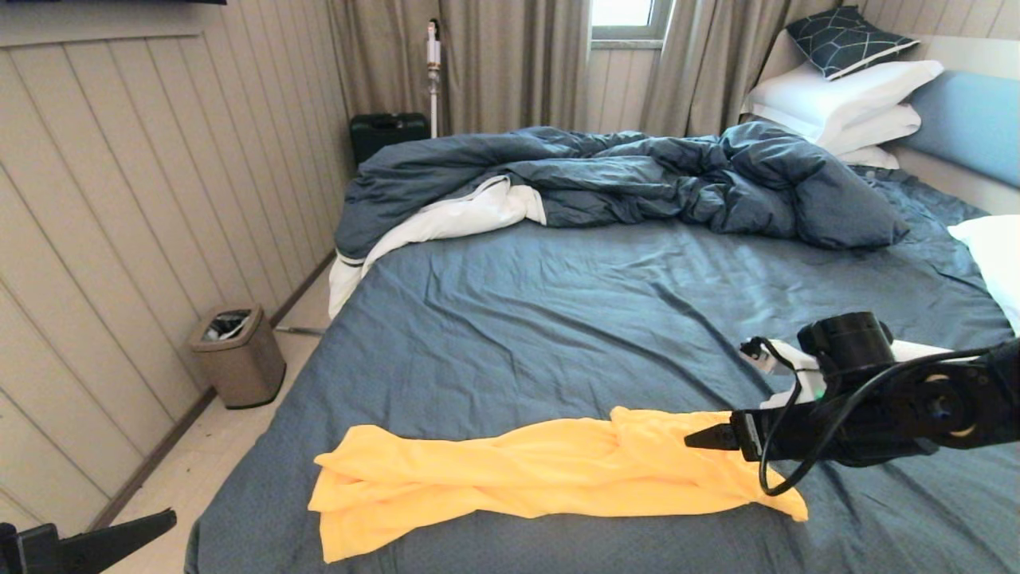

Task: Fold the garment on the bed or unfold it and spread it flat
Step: Fold the yellow T-shirt

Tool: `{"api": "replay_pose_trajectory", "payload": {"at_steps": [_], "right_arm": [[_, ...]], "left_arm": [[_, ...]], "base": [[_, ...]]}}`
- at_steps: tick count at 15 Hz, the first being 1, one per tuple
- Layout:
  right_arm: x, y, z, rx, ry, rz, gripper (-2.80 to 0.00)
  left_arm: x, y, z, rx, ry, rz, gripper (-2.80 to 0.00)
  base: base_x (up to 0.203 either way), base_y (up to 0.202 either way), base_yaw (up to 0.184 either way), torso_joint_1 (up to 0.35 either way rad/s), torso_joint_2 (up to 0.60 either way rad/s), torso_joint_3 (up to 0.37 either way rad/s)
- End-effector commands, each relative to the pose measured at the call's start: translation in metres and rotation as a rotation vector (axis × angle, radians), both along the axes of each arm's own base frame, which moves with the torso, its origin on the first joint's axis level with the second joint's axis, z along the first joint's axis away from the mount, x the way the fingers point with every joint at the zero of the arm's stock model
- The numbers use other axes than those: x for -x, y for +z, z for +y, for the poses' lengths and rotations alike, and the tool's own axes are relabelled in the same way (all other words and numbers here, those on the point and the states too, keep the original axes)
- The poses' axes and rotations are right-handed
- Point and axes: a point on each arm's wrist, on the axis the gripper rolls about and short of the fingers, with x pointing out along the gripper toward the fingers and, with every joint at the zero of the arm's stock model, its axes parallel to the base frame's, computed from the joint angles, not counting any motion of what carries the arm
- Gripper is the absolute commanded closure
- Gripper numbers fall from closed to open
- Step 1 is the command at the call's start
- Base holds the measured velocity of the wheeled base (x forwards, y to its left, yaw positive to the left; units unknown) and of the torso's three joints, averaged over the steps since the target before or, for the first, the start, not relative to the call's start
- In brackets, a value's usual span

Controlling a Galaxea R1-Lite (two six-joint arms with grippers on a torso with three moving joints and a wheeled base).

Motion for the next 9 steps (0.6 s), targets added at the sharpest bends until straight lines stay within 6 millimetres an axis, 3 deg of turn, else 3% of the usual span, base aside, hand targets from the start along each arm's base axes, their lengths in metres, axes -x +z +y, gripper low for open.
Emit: {"api": "replay_pose_trajectory", "payload": {"at_steps": [1,7,8,9], "right_arm": [[-0.004,-0.008,0.007,-0.005,0.019,0.027,-2.8],[-0.03,-0.013,0.025,-0.048,0.007,0.041,-2.8],[-0.036,-0.014,0.026,-0.053,-0.001,0.041,0.0],[-0.038,-0.015,0.027,-0.055,-0.002,0.043,0.0]], "left_arm": [[0.0,-0.001,0.0,0.005,-0.004,0.009,0.0],[0.002,-0.003,0.0,0.007,-0.006,0.008,0.0],[0.003,-0.002,0.0,0.007,-0.005,0.003,0.0],[0.003,-0.002,0.0,0.007,-0.005,0.0,0.0]], "base": [[0.0,0.0,0.0,0.0,0.0,0.0],[0.0,0.0,0.0,0.0,0.0,0.0],[0.0,0.0,0.0,0.0,0.0,0.0],[0.0,0.0,0.0,0.0,0.0,0.0]]}}
